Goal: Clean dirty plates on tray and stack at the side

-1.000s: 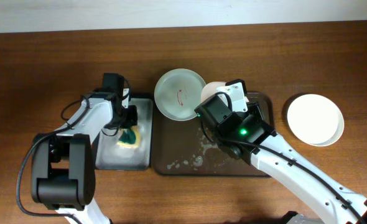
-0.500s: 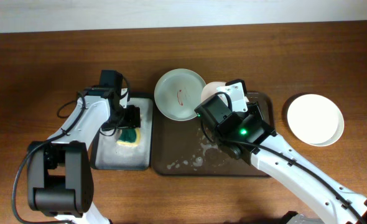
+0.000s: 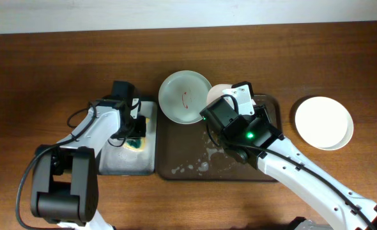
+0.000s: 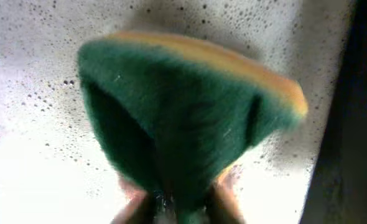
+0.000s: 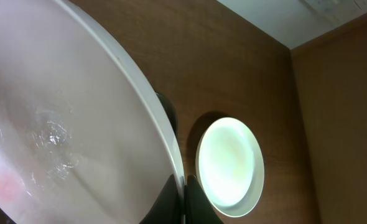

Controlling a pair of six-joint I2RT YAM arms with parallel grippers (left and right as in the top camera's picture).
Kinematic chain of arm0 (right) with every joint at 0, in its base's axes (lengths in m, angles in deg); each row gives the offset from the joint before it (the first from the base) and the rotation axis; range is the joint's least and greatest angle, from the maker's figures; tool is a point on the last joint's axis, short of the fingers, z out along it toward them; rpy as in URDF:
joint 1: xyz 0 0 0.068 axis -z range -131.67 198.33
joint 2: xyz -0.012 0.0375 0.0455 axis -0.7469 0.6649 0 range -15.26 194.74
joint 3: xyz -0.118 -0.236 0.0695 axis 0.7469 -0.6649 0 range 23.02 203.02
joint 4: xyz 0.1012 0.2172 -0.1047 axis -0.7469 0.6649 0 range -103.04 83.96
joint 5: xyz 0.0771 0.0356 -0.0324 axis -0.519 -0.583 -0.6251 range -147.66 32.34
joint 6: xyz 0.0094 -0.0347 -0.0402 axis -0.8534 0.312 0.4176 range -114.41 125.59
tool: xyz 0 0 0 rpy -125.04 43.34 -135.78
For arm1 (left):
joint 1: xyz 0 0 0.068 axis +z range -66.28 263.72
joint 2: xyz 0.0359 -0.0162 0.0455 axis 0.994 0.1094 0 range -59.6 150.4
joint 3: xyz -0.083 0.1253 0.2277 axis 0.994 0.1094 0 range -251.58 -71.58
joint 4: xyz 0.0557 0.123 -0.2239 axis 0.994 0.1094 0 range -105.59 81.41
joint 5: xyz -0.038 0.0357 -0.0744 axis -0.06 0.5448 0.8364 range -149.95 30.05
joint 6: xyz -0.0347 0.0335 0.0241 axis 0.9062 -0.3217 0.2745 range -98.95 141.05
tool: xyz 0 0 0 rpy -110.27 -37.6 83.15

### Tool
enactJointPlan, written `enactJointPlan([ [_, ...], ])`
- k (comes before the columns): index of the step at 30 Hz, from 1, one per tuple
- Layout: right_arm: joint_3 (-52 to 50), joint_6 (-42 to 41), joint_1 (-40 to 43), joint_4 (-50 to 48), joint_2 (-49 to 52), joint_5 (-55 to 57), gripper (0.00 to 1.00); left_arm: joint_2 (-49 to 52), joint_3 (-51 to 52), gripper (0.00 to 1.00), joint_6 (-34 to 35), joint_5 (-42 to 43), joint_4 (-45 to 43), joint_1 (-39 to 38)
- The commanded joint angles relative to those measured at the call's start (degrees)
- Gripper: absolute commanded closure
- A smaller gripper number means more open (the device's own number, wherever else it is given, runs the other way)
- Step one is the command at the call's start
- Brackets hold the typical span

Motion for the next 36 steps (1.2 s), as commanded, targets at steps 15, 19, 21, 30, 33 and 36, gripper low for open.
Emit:
enactJointPlan([
  [15, 3.7, -0.7, -0.5, -0.4, -4.3, 11.9, 0.96, -0.5, 1.7, 1.00, -0.3, 0.4, 0.5, -0.5],
  [19, 3.7, -0.7, -0.5, -0.4, -4.3, 11.9, 0.96, -0.5, 1.7, 1.00, -0.3, 0.5, 0.5, -0.5],
  [21, 3.7, -0.6, -0.5, -0.3, -4.3, 11.0, 0.96, -0.5, 1.7, 1.00, -0.3, 0.5, 0.5, -0.5],
  [30, 3.6, -1.0, 4.8, -4.6, -2.2, -11.0, 0.96, -0.5, 1.7, 0.97, -0.3, 0.7, 0.5, -0.6],
  [33, 3.6, -5.1, 15.0, -4.7, -0.4, -20.4, 0.96, -0.5, 1.7, 0.97, -0.3, 0.7, 0.5, -0.6],
  [36, 3.6, -5.7, 27.6, -4.7, 0.7, -31.3, 0.96, -0.5, 1.7, 0.97, -0.3, 0.7, 0.5, -0.6],
])
